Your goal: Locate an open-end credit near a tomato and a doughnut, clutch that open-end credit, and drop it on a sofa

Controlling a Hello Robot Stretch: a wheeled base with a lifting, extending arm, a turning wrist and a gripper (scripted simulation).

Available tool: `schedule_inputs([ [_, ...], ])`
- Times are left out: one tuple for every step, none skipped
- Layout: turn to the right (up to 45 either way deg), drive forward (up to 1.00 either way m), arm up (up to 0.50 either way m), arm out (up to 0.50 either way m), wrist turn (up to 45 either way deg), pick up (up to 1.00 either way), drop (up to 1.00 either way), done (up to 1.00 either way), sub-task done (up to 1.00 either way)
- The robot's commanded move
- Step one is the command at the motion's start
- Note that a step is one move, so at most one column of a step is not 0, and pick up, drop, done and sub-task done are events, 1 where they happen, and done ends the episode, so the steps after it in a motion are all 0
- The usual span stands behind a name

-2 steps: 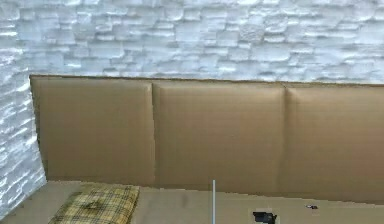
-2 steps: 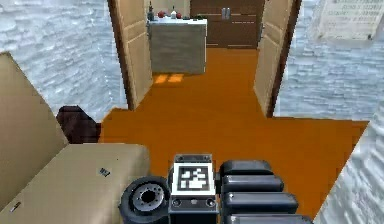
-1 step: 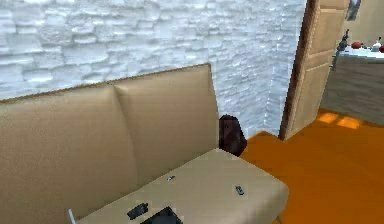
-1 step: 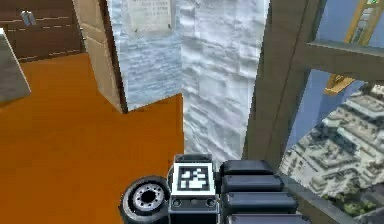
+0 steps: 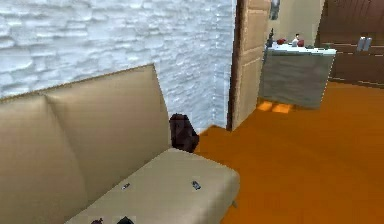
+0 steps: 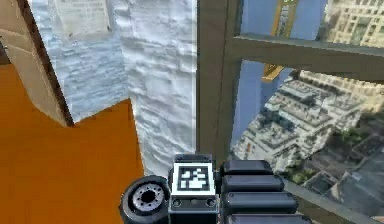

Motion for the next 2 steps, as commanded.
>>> schedule_inputs([
  [-45.0,0.0,0.0,0.0,0.0,0.0,0.0,0.0,0.0],
  [-45.0,0.0,0.0,0.0,0.0,0.0,0.0,0.0,0.0],
])
